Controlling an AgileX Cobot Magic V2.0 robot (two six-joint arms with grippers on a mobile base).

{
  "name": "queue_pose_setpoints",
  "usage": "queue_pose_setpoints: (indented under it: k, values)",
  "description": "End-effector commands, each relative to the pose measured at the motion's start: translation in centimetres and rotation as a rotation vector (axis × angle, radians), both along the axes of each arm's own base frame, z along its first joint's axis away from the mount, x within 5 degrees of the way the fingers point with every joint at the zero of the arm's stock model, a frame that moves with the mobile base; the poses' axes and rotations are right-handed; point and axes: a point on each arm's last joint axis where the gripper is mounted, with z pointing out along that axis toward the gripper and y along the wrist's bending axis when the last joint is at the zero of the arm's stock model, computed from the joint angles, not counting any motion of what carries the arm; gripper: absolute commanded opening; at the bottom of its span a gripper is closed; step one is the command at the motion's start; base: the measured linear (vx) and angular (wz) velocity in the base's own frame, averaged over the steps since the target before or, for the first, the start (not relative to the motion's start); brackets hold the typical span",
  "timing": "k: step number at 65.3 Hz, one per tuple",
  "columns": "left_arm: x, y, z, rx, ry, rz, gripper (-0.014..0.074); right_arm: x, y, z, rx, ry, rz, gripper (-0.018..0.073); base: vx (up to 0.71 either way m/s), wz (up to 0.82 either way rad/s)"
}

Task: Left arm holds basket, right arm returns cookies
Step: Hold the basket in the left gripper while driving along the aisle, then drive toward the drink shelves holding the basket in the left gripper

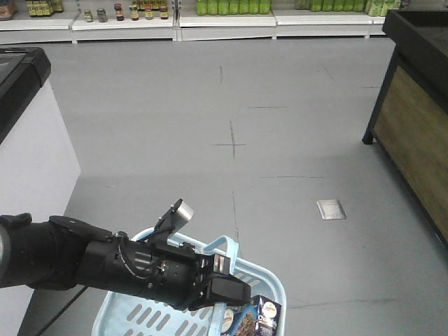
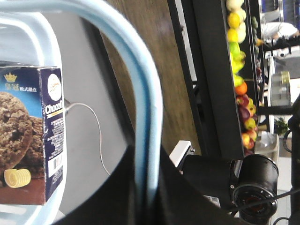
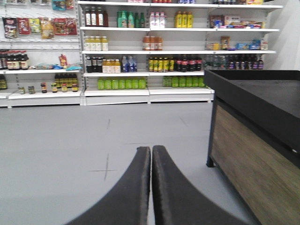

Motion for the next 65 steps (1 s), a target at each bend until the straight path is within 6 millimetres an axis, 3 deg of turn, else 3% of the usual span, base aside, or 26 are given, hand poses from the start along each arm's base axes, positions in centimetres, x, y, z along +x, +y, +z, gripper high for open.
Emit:
queue_pose_setpoints:
  k: [1,65]
  values:
    - [-0.2,-0.45,2.74,-0.12,-0.032,-0.009,-0.0007,-0.12,-0.02,0.66,-0.021,-0.08,-0.007,-0.0008,0.32,0.25]
    - [-0.2,-0.45,2.74,-0.12,-0.032,-0.009,-0.0007,-0.12,-0.02,0.65,-0.021,-0.079,-0.007,-0.0008,0.34,0.06]
